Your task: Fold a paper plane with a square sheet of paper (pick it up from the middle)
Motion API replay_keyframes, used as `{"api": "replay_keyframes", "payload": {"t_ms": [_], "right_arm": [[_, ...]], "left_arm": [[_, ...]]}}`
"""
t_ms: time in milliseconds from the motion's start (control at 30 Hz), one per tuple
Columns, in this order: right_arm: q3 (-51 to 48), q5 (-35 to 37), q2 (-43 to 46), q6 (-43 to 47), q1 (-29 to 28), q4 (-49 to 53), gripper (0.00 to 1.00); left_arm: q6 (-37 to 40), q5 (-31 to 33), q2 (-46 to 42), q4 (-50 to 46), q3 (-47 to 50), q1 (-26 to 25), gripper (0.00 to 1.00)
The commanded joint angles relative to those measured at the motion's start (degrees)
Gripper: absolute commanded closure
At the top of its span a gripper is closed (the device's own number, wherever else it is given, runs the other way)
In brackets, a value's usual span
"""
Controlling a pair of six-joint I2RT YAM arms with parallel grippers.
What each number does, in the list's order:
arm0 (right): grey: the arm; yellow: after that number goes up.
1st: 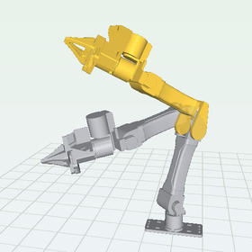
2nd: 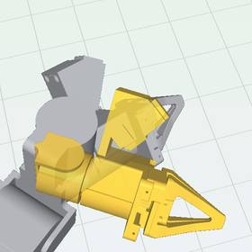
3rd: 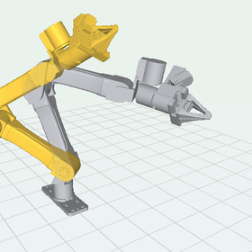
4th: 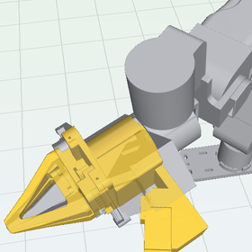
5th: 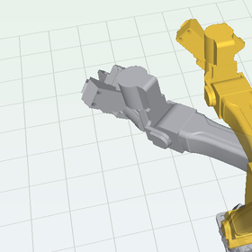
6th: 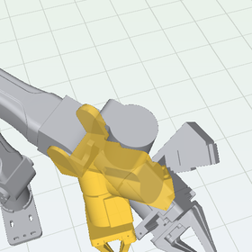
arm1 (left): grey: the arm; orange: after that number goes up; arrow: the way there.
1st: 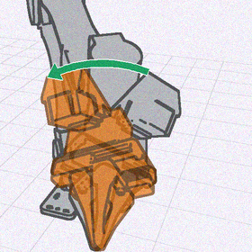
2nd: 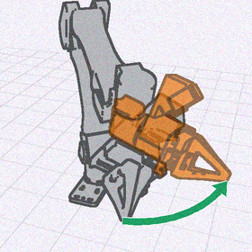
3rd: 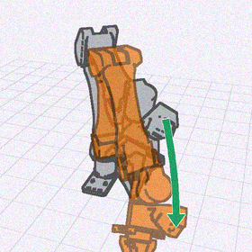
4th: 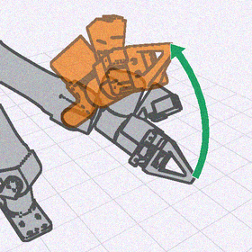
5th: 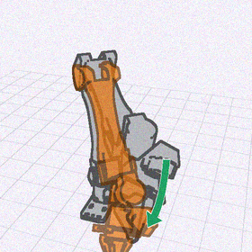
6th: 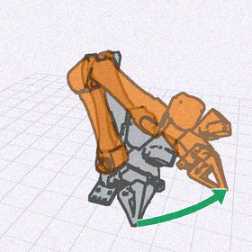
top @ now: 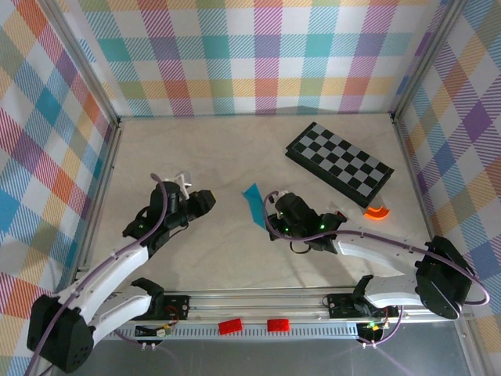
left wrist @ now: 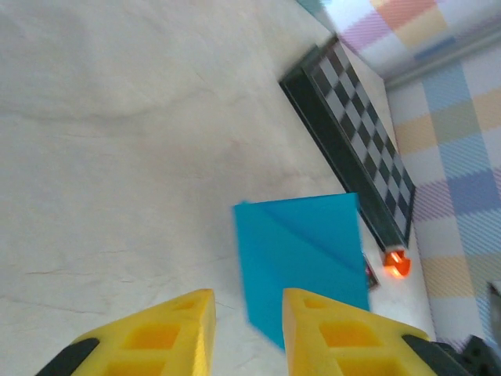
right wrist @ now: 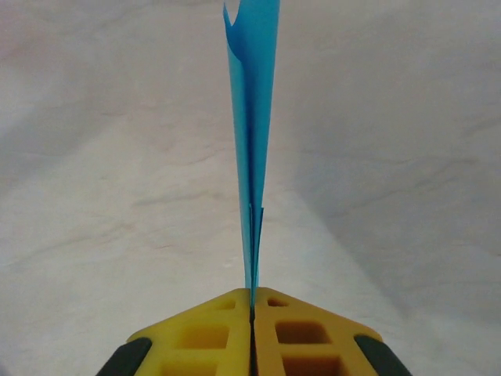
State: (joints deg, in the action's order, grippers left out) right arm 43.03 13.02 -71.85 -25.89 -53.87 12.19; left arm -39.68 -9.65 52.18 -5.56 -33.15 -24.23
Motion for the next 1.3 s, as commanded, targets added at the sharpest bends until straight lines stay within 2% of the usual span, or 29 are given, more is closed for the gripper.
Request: {"api": "replay_keyframes", "payload": {"t_ms": [0, 133, 233, 400, 600, 667, 733, 800, 867, 933, 1067, 1200, 1267], "right_arm": [[4.33, 17.86, -2.35, 7.78, -2.24, 11.90, 0.93], [12.77, 31.96, -11.67, 7.07, -5.57, 23.29, 0.95], [18.63, 38.40, -19.89, 5.24, -8.45, 30.37, 0.96], [23.51, 39.13, -29.69, 4.89, -11.91, 32.81, 0.95], [26.37, 36.16, -35.72, 5.18, -15.08, 31.22, 0.92], [26.75, 32.90, -36.42, 5.71, -15.63, 29.61, 0.91], [26.55, 24.37, -36.51, 7.34, -15.49, 26.02, 0.89], [27.63, 16.96, -36.48, 5.00, -14.76, 25.01, 0.88], [27.31, 6.70, -34.97, 3.63, -13.39, 21.27, 0.84], [25.64, -5.43, -32.73, 0.74, -10.65, 16.41, 0.75], [21.49, -22.82, -28.68, -5.25, -3.96, 8.69, 0.66], [12.55, -31.41, -21.44, -8.97, 1.23, -3.92, 0.61], [9.84, -34.90, -19.91, -11.19, 4.73, -6.37, 0.62]], "left_arm": [[-0.67, 6.85, -4.08, -4.98, 1.94, 1.19, 0.71], [-1.05, 10.82, -7.18, -9.81, 1.88, 1.89, 0.71], [-1.64, 13.36, -8.86, -13.74, 1.86, 2.49, 0.72], [-2.42, 15.42, -11.07, -17.14, 1.51, 4.13, 0.73], [-2.29, 15.63, -12.87, -18.87, 1.51, 5.68, 0.74], [-2.36, 15.67, -13.22, -19.05, 1.60, 5.86, 0.75], [-2.54, 15.30, -13.17, -18.79, 1.69, 6.03, 0.75], [-2.69, 14.84, -12.84, -18.37, 1.77, 6.12, 0.75], [-2.94, 14.17, -12.30, -18.21, 1.56, 6.21, 0.74], [-2.98, 13.54, -11.77, -18.43, 1.11, 6.26, 0.74], [-3.65, 12.84, -11.32, -18.44, 1.11, 6.34, 0.74], [-4.72, 11.20, -10.30, -16.81, 1.81, 6.39, 0.74], [-4.88, 9.64, -9.21, -15.28, 1.94, 6.39, 0.74]]}}
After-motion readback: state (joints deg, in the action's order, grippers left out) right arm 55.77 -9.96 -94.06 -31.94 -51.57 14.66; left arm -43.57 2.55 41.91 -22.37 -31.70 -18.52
